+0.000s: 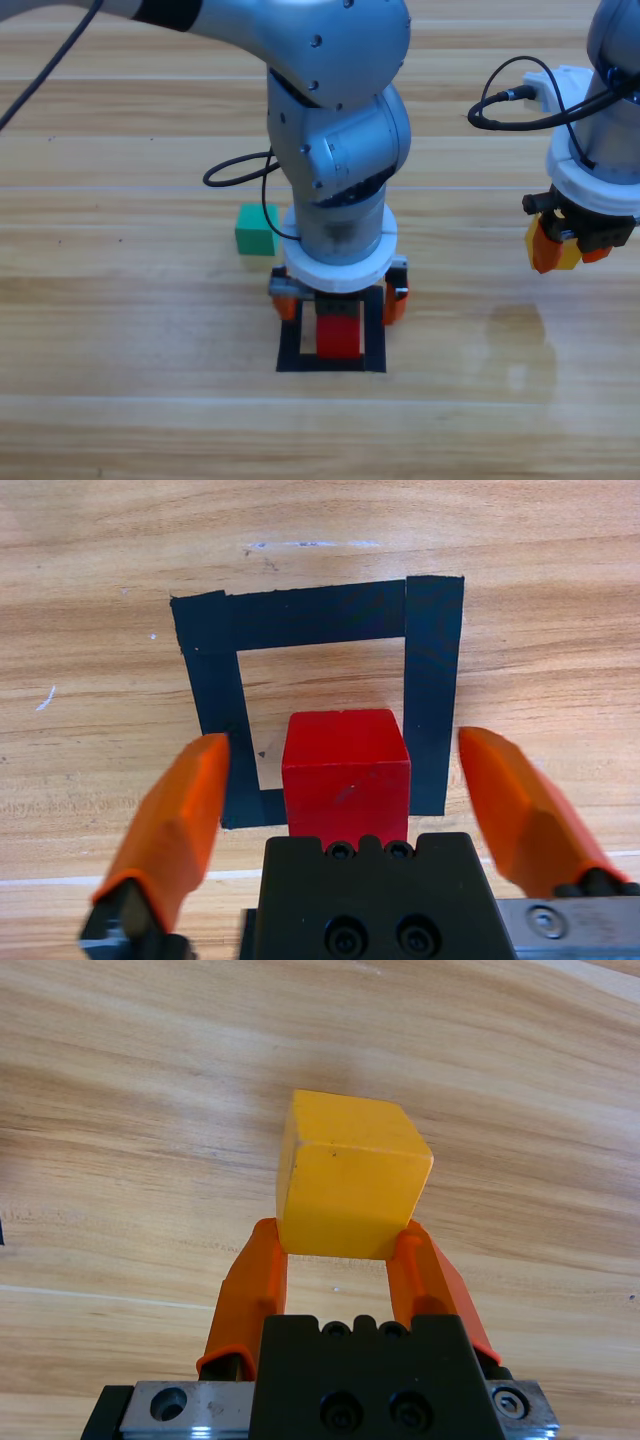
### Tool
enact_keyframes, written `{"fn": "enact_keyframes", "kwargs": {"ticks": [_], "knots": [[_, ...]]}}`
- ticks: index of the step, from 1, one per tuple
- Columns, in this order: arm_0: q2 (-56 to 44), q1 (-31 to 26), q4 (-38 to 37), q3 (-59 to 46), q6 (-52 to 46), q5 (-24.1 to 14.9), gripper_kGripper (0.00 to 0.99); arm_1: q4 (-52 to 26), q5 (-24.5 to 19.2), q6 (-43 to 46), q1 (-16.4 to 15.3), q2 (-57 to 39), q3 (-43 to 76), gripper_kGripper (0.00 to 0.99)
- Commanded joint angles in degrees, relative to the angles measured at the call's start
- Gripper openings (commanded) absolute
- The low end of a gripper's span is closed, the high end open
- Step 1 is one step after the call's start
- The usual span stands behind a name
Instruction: Stack the blocks in the rectangular block: red at the bottom, yellow in the middle, green on top
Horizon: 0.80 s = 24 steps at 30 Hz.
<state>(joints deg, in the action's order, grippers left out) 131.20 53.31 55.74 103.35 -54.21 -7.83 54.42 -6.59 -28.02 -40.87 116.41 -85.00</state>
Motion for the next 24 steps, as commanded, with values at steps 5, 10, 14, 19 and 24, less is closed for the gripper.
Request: {"fn": "enact_keyframes", "kwargs": {"ticks": [5, 10, 14, 19, 24], "knots": [[-7.4, 0.6, 2.4, 2.1, -1.0, -3.3, 0.990, -1.6, 1.1, -0.5, -1.5, -2.4, -0.3, 0.181], [-18.3, 0.2, 5.5, 4.5, 1.5, -7.6, 0.990, -1.2, 0.3, -1.4, -3.8, -4.3, -1.0, 0.181], [-23.7, -5.4, 5.8, 1.1, 7.3, -8.3, 0.990, 2.0, 0.3, -3.4, -6.9, -4.3, -4.6, 0.181], [-24.9, -14.1, 9.0, 0.4, 17.7, -6.0, 0.990, 8.6, 0.2, -10.0, -12.8, 0.2, -13.2, 0.181], [-19.1, -21.2, 19.7, 10.8, 26.8, -1.9, 0.990, 16.9, 2.8, -14.7, -16.5, 9.1, -26.4, 0.181]]}}
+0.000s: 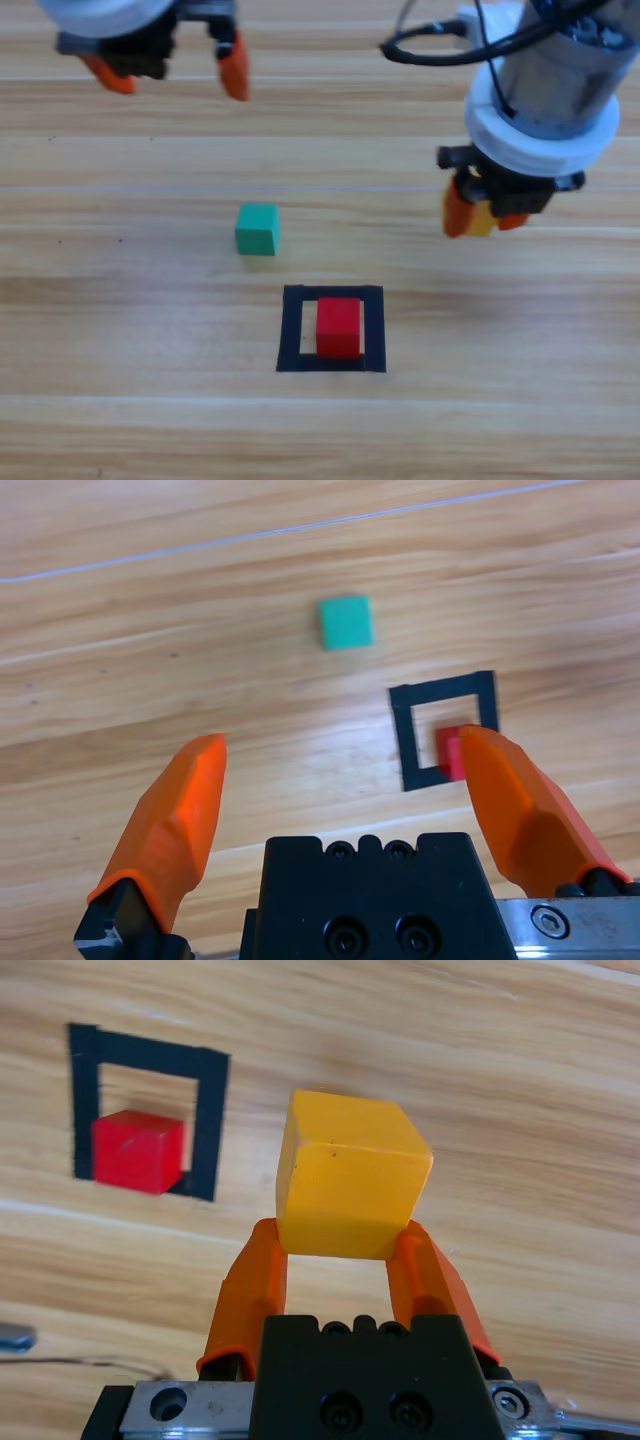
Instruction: Stack the blocks in the rectangular block: red at the bottom, yellow in the middle, green on top
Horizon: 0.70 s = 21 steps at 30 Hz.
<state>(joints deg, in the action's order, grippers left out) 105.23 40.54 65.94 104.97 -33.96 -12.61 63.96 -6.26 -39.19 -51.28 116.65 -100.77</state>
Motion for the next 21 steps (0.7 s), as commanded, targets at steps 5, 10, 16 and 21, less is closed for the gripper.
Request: {"fn": "enact_keyframes", "kwargs": {"ticks": [5, 10, 16, 21], "knots": [[11.4, -10.9, 13.1, 14.7, 11.6, 4.1, 0.990, 15.1, 4.5, -4.9, -8.3, 17.9, -23.4, 0.181], [13.9, -13.3, 14.1, 16.1, 14.5, 6.6, 0.990, 18.0, 6.2, -6.0, -9.0, 22.6, -29.8, 0.181], [15.4, -13.6, 14.9, 16.6, 14.9, 8.0, 0.990, 20.1, 7.4, -6.6, -9.1, 26.6, -34.8, 0.181], [17.0, -13.3, 14.9, 16.6, 14.8, 8.7, 0.990, 20.5, 7.5, -6.9, -9.1, 28.4, -36.5, 0.181]]}}
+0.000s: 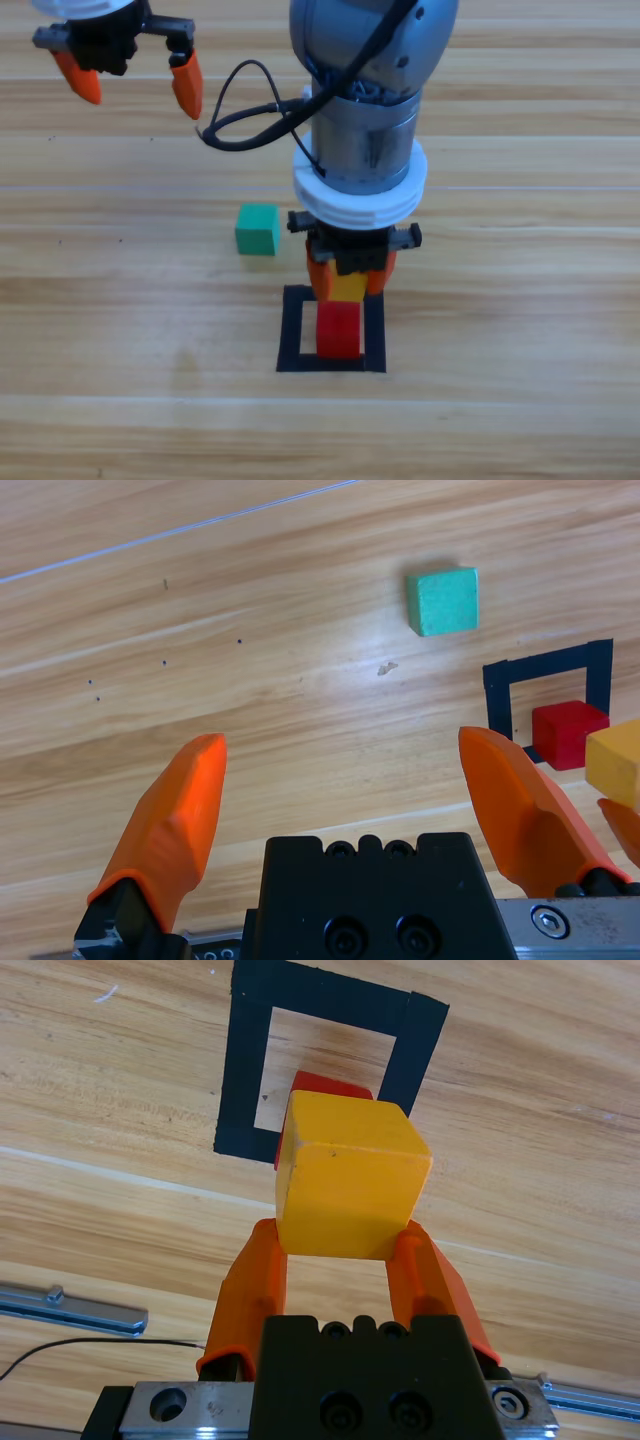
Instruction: Stack the blocks in the rectangular block: red at the bottom, yellow in the middle, green on top
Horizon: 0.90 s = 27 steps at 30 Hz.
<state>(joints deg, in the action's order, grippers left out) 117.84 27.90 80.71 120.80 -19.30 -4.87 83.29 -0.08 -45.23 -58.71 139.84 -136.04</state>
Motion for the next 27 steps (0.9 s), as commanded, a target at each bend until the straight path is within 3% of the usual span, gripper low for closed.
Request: {"fn": "enact_keyframes", "kwargs": {"ticks": [1, 12, 27], "knots": [[4.5, -0.5, 0.2, 0.7, 0.1, 1.1, 0.990, 1.5, 1.5, -1.0, -1.7, 5.6, -2.0, 0.181], [4.7, -0.3, -0.1, 2.3, -0.1, 6.3, 0.974, 2.5, 1.8, -1.2, -1.7, 6.6, -3.7, 0.181], [7.5, 2.0, -0.6, 1.9, -3.6, 5.2, 0.971, 2.7, 1.9, -1.3, -1.8, 5.5, -1.8, 0.181]]}}
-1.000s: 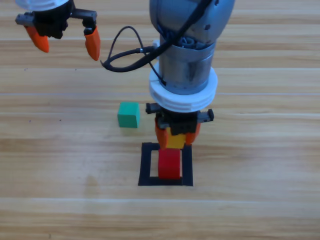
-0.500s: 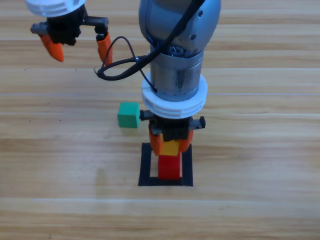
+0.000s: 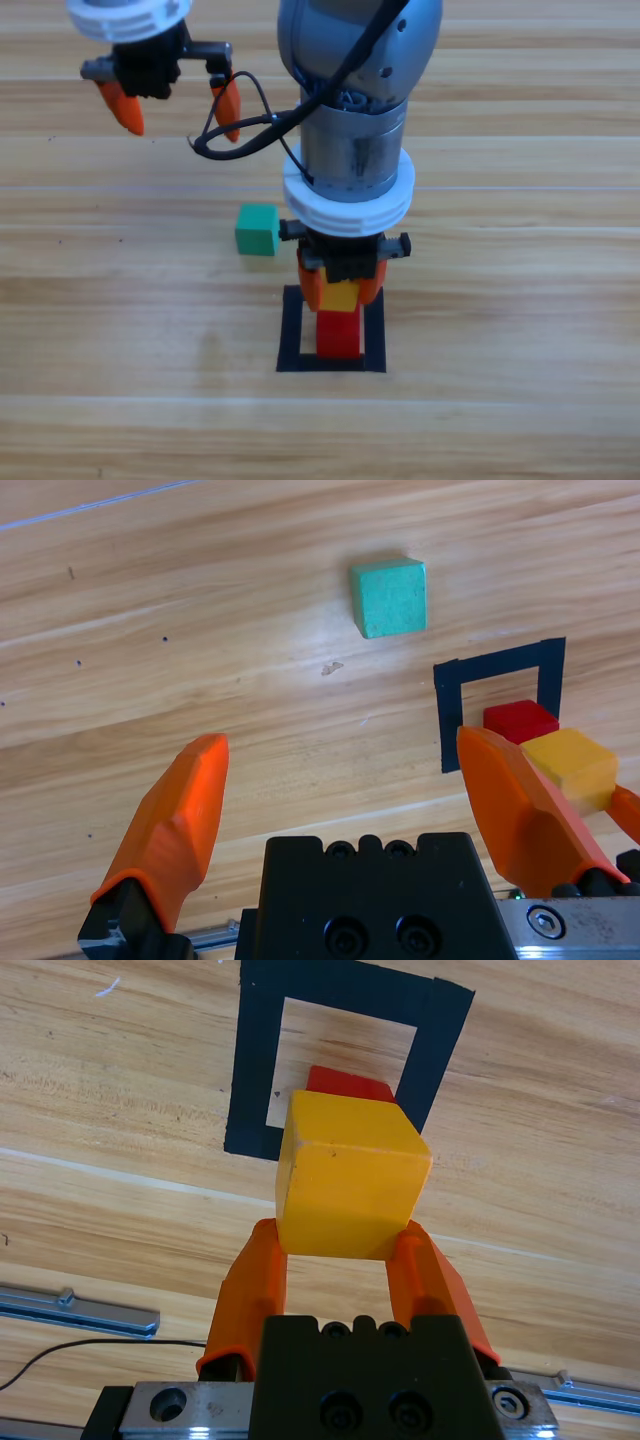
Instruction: Stack the blocks in the rectangular block: red at the bottom, yellow in the middle, green on top
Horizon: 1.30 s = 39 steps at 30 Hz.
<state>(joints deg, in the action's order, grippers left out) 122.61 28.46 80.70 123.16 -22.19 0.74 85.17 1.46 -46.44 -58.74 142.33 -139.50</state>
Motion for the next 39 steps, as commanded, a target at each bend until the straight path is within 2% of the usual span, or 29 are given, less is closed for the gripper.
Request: {"fn": "enact_keyframes", "kwargs": {"ticks": [1, 39], "knots": [[2.7, 1.4, -0.5, -0.5, -0.8, -0.4, 0.971, 0.8, 0.4, -0.1, -1.8, 3.0, 2.0, 0.181], [6.4, 1.8, -1.7, -0.4, -1.7, -0.3, 0.973, 0.8, 0.6, 1.1, -2.6, 5.3, 2.7, 0.183]]}}
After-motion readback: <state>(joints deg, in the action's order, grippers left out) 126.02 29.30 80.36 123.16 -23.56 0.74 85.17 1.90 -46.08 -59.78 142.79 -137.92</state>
